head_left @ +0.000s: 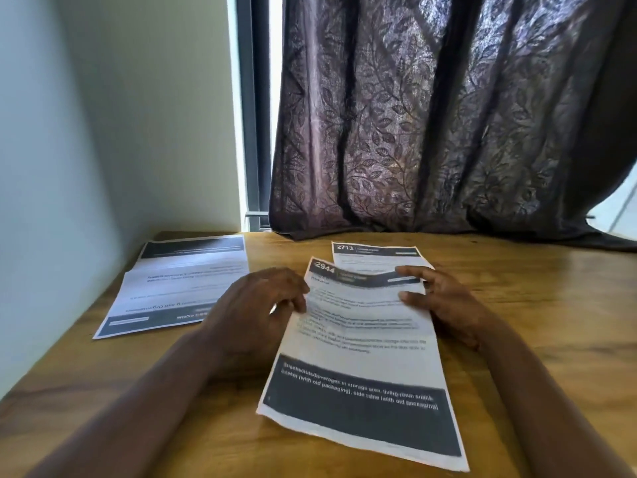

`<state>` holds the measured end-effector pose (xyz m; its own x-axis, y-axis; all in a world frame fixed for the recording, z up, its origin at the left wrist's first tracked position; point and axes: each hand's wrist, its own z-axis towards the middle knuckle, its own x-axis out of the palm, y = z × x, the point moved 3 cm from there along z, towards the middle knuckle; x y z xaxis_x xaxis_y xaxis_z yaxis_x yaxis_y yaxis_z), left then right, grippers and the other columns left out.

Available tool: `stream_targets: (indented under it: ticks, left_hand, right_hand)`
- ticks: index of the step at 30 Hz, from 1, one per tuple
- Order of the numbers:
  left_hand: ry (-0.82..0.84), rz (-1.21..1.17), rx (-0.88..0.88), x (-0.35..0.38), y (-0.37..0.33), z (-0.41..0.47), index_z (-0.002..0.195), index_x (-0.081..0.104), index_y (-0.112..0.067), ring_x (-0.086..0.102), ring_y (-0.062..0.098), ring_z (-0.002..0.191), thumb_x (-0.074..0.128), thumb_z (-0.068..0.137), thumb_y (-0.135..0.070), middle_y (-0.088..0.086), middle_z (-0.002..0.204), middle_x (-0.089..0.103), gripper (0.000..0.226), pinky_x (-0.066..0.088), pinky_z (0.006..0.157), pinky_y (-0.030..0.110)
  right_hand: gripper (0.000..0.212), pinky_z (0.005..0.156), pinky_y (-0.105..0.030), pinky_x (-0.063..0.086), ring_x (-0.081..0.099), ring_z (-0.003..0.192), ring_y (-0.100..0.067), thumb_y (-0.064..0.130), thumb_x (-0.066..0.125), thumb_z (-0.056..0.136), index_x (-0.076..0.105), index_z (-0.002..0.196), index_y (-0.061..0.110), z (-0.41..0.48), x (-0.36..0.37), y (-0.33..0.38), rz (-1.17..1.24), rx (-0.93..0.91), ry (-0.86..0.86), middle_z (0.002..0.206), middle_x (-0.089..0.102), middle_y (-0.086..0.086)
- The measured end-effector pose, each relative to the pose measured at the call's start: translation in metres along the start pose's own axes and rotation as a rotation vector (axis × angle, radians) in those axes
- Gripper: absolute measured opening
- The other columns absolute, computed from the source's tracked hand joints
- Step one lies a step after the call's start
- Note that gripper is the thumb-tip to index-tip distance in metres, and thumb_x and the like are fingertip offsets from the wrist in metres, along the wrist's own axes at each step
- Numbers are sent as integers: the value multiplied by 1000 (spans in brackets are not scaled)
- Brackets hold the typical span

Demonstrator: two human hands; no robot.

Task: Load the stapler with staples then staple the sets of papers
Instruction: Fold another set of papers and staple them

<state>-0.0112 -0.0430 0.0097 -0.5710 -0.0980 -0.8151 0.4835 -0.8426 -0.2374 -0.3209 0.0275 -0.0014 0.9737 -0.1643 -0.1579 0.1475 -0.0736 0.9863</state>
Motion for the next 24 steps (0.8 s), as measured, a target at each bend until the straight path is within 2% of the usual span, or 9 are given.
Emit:
stream_targets:
  ticks: [1,3,5,7,10,12,16,21,24]
  left_hand:
    - [72,2,-51,4,-3,0,91,78,-34,64,5,111,57,86,-21,-18,122,70,25,58,93,34]
    - [130,2,-107,9,-12,0,101,78,-37,62,5,112,58,91,-18,-19,123,69,29,55,94,30]
    - [75,-14,-77,11,-30,1,121,71,-36,59,6,119,60,98,-27,-16,132,66,27,50,97,24]
    - [139,-66,-66,20,-52,3,141,56,-35,48,6,136,54,100,-50,-15,148,54,44,42,109,28]
    - [442,-35,-82,45,-74,2,160,23,-37,11,3,155,46,95,-69,-17,169,16,76,15,127,32]
    - [555,24,-63,56,-78,-2,162,9,-37,-6,1,155,38,96,-72,-16,171,-1,81,0,127,30]
    - [595,112,-82,57,-75,-12,161,-7,-39,-17,1,153,23,90,-83,-17,168,-15,88,-6,128,32]
    - [583,161,-126,57,-76,-15,161,-10,-38,-17,3,154,18,86,-88,-16,168,-18,95,-4,129,35]
    - [583,130,-137,57,-77,-14,161,-11,-37,-18,3,154,20,87,-88,-15,168,-18,94,-5,129,36]
  right_hand:
    - [44,83,-42,62,73,99,-29,13,81,80,69,121,25,-5,-3,-3,-106,-62,-52,125,68,-17]
    - [34,75,-15,55,69,99,-11,6,74,89,70,116,27,-15,-2,-4,-312,-180,-129,129,65,-4]
    - [35,85,-4,40,59,112,-5,10,69,93,68,121,31,-18,5,-6,-548,-274,-220,134,61,8]
    - [38,93,-7,34,52,120,-7,16,65,96,63,131,32,-18,15,-9,-742,-318,-251,138,59,8]
    - [43,105,-30,40,50,128,-20,26,58,99,52,142,34,-14,27,-13,-1009,-319,-207,143,55,0]
    - [40,102,-35,43,51,125,-22,25,56,100,54,139,35,-13,26,-13,-1007,-323,-222,136,56,-1]
    - [29,82,-28,43,54,107,-15,23,55,101,67,125,35,-8,17,-14,-1000,-279,-283,114,58,5]
    - [31,89,-34,49,56,111,-17,36,56,100,63,130,33,-14,19,-15,-1024,-299,-340,118,60,4]
    - [39,80,-25,49,62,97,-10,38,66,95,59,132,33,-21,14,-16,-626,-299,-369,108,66,11]
